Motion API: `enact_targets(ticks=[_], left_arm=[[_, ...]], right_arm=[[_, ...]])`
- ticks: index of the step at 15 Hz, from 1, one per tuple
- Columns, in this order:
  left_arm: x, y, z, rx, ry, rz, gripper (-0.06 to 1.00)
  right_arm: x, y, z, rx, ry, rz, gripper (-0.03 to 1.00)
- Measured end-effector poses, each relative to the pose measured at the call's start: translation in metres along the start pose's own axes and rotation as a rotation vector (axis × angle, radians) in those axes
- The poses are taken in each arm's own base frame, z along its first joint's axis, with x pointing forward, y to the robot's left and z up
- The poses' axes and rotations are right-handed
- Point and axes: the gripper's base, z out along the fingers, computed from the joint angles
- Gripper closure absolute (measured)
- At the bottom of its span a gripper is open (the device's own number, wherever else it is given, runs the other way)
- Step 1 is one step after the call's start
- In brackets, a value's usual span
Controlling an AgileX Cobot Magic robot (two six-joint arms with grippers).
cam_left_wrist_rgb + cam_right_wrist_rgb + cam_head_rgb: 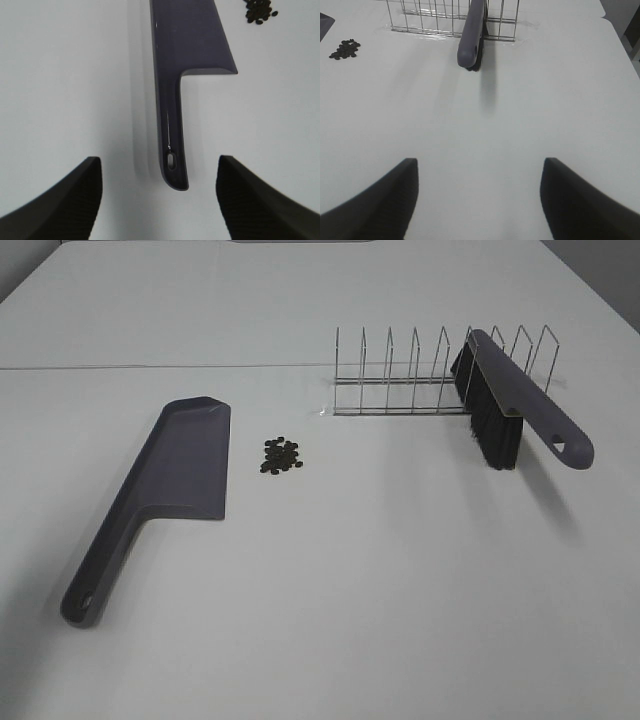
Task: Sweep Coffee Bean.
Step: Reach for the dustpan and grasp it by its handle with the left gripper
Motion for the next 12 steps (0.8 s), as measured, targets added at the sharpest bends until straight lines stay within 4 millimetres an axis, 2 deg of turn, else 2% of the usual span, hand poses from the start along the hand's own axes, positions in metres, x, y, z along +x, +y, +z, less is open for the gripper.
enact_targets(ticks=[2,6,9,12], left_arm=[[-0.017,0.003,0.029,-0.003,0.102,-0.015,0.31],[-0.039,0.004,0.087,0.005,0.303,-0.035,0.29],[-0.035,-0.018,0.12,0.02,0.396,0.044,0.29],[-0.025,-0.023,0.138,-0.048,0.455,0.053,0.29]], right_arm=[[0.0,0.0,0.0,0.0,0.0,0.0,0.31],[0.0,0.0,0.0,0.0,0.0,0.0,0.31],[0.0,0.0,0.0,0.0,0.0,0.0,0.31],[0.0,0.0,0.0,0.0,0.0,0.0,0.31]])
